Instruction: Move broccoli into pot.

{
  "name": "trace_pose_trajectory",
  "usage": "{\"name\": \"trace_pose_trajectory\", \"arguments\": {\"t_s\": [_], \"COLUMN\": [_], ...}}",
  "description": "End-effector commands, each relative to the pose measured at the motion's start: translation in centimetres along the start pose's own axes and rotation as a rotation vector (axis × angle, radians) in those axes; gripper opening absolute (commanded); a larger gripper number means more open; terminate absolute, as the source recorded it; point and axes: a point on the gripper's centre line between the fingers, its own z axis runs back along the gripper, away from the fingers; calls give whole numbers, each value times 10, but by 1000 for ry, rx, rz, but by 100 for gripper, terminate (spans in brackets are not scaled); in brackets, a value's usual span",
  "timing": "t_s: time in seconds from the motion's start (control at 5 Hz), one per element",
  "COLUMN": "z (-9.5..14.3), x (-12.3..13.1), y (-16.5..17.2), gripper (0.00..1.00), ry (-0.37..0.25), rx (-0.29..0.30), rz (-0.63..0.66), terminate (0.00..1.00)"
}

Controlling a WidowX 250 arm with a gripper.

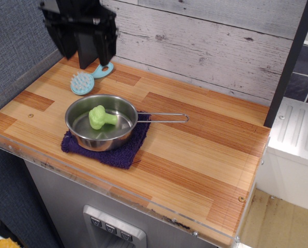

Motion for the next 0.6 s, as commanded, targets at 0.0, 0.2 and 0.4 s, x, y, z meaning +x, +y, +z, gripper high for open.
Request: {"name": "trace_pose_trajectory", "arguments": {"t_s": [0.0,0.2,0.4], "z": [6,6,6], "x": [4,4,4], "y": [-3,-3,-3], "gripper": [100,100,100], "ry": [0,0,0], "rx": [23,23,23], "rz": [-47,-47,-47], "terminate": [0,0,100]}}
